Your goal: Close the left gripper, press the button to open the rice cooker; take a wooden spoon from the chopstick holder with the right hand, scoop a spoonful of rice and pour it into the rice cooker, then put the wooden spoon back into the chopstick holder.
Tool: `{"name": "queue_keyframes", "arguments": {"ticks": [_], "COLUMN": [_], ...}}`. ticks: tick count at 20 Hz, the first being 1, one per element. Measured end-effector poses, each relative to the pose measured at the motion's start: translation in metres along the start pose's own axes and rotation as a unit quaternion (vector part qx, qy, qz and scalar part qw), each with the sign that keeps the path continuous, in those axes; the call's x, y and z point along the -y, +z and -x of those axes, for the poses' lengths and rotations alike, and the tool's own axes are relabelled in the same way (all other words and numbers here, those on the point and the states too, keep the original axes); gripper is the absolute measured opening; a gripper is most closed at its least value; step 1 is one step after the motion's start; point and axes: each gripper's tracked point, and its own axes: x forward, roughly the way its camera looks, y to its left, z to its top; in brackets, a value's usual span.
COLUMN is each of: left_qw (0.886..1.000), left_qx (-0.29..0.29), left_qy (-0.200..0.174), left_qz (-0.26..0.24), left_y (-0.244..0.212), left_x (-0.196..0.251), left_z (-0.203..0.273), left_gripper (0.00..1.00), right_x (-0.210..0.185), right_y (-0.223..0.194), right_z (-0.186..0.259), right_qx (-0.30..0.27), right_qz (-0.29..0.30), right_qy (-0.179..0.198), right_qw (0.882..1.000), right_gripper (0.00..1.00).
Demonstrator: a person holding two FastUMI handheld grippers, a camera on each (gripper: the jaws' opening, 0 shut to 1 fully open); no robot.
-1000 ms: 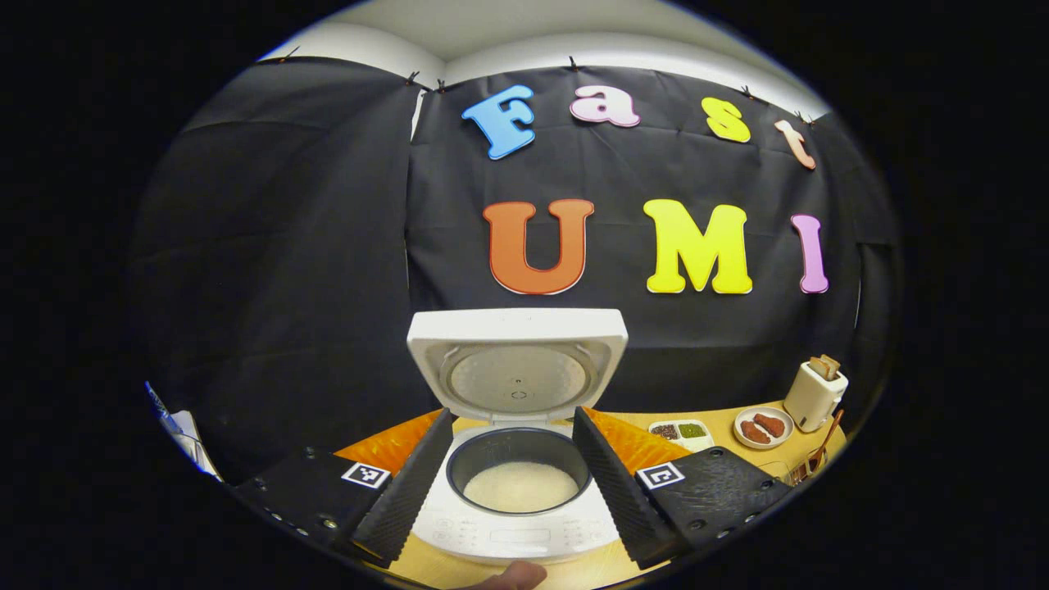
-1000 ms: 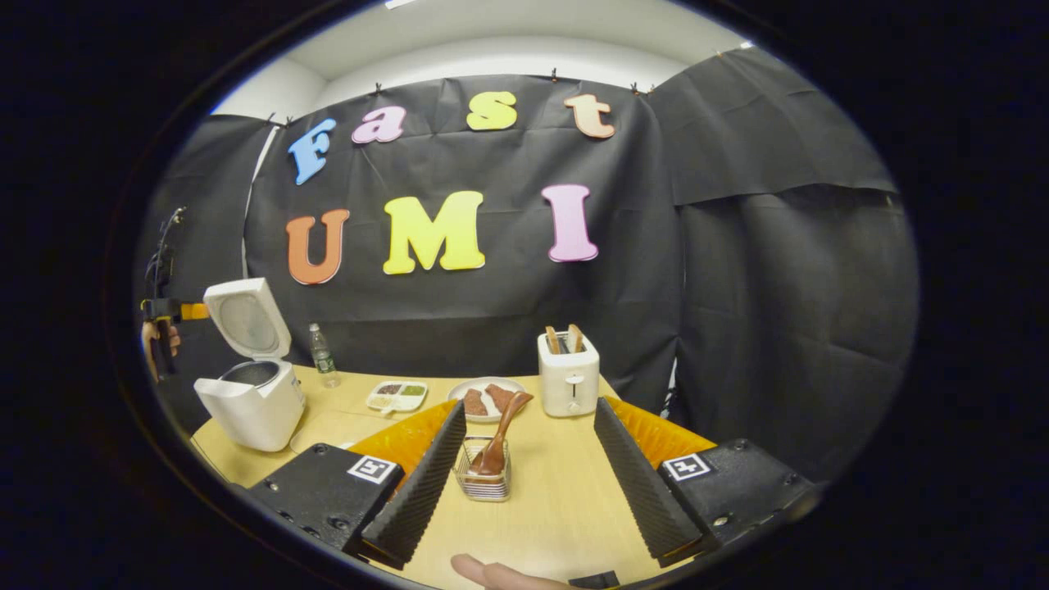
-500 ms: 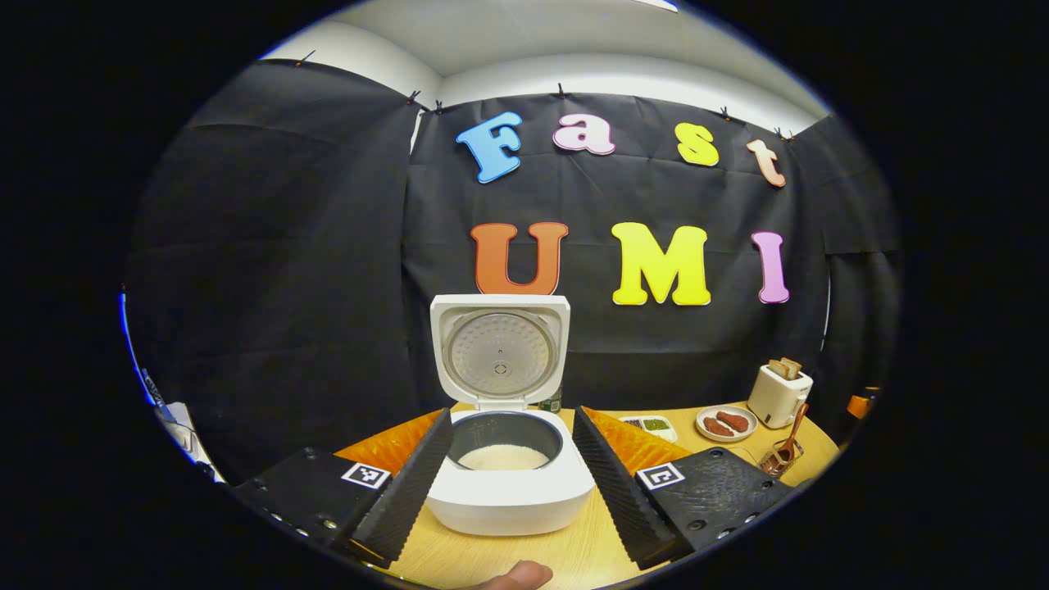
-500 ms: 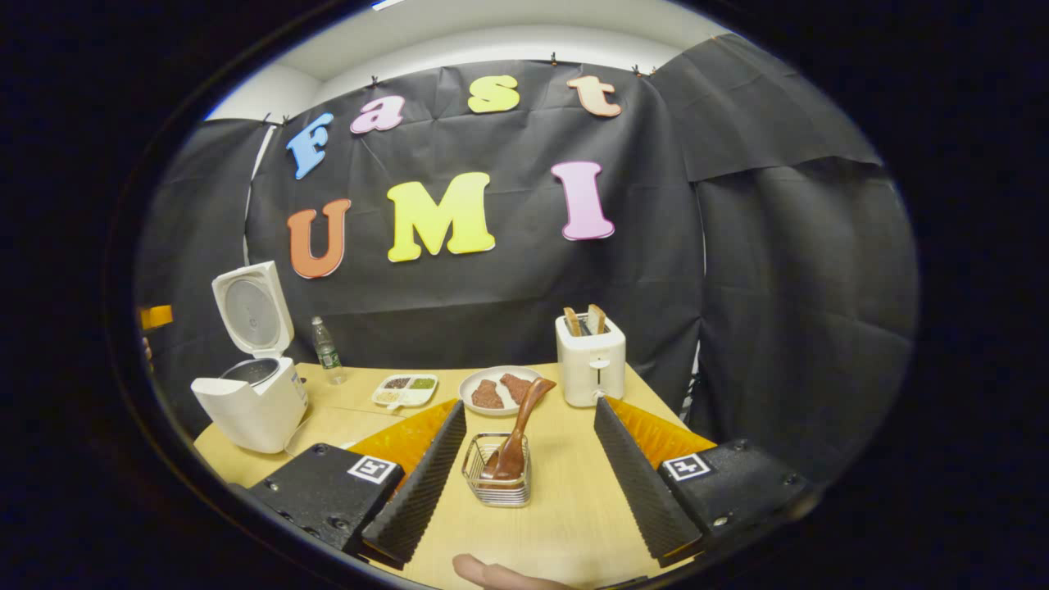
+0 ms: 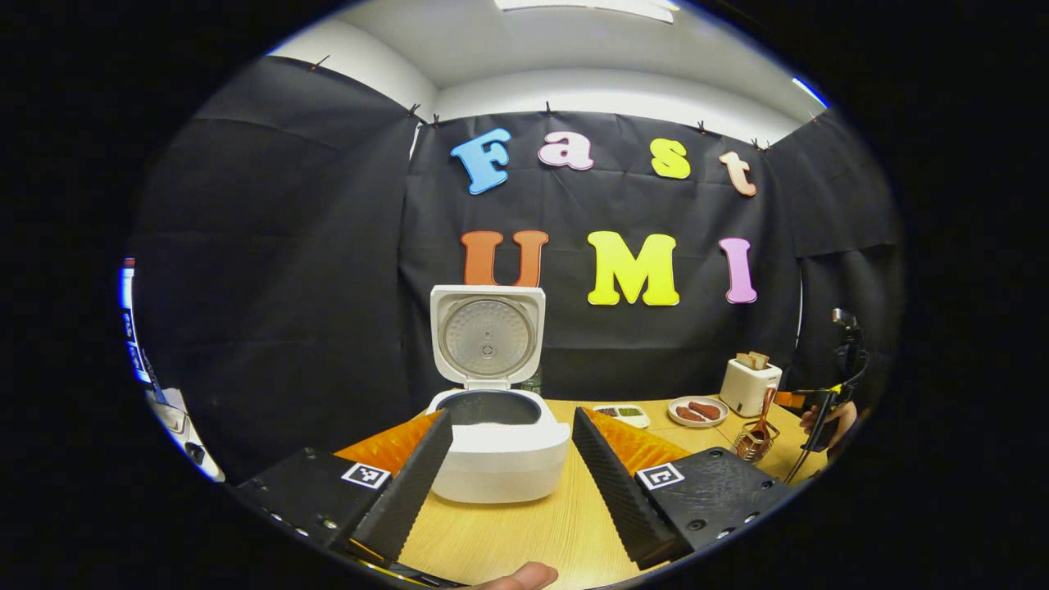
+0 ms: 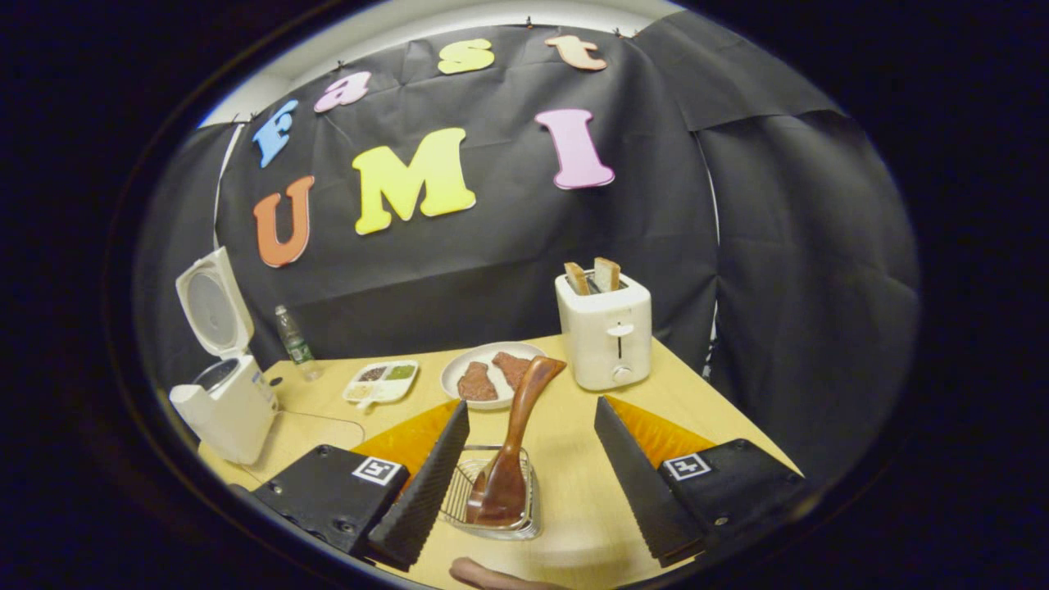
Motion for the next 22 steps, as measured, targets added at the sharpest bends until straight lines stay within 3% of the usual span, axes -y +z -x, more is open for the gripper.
{"name": "queue_keyframes", "arguments": {"ticks": [3, 8, 9, 10, 11, 12, 14, 15, 16, 17, 18, 19, 22], "left_qw": [0.999, 0.999, 0.999, 0.999, 0.999, 0.999, 0.999, 0.999, 0.999, 0.999, 0.999, 0.999, 1.0], "left_qx": [0.015, 0.018, 0.019, 0.02, 0.02, 0.02, 0.016, 0.015, 0.011, 0.006, 0.002, -0.002, -0.006], "left_qy": [0.019, 0.031, 0.037, 0.04, 0.039, 0.036, 0.037, 0.039, 0.039, 0.041, 0.039, 0.037, 0.031], "left_qz": [-0.022, -0.029, -0.025, -0.019, -0.011, -0.004, 0.0, -0.001, -0.002, -0.002, -0.002, -0.002, -0.002], "left_y": [-0.006, -0.01, -0.01, -0.009, -0.009, -0.011, -0.016, -0.019, -0.022, -0.026, -0.029, -0.031, -0.035], "left_x": [-0.013, -0.027, -0.03, -0.033, -0.034, -0.034, -0.039, -0.043, -0.043, -0.044, -0.044, -0.043, -0.041], "left_z": [0.021, 0.05, 0.055, 0.058, 0.061, 0.064, 0.062, 0.066, 0.065, 0.065, 0.065, 0.067, 0.07], "left_gripper": [0.94, 0.94, 0.94, 0.94, 0.94, 0.94, 0.94, 0.94, 0.94, 0.94, 0.94, 0.94, 0.94], "right_x": [0.007, 0.005, 0.003, 0.0, -0.001, 0.0, -0.007, -0.011, -0.015, -0.015, -0.015, -0.016, -0.018], "right_y": [-0.01, -0.04, -0.045, -0.048, -0.05, -0.052, -0.051, -0.052, -0.049, -0.048, -0.049, -0.043, -0.013], "right_z": [-0.031, -0.068, -0.072, -0.076, -0.081, -0.084, -0.084, -0.085, -0.083, -0.082, -0.079, -0.076, -0.06], "right_qx": [-0.016, -0.095, -0.11, -0.123, -0.135, -0.141, -0.145, -0.146, -0.145, -0.144, -0.144, -0.137, -0.089], "right_qz": [-0.003, -0.07, -0.091, -0.115, -0.137, -0.151, -0.163, -0.163, -0.167, -0.167, -0.163, -0.156, -0.134], "right_qy": [-0.012, -0.001, 0.005, 0.015, 0.02, 0.023, 0.043, 0.05, 0.062, 0.054, 0.049, 0.054, 0.057], "right_qw": [1.0, 0.993, 0.99, 0.986, 0.981, 0.978, 0.975, 0.974, 0.973, 0.974, 0.975, 0.977, 0.985], "right_gripper": [1.0, 1.0, 0.94, 0.98, 0.87, 0.88, 0.75, 0.56, 0.51, 0.36, 0.28, 0.23, 0.22]}}
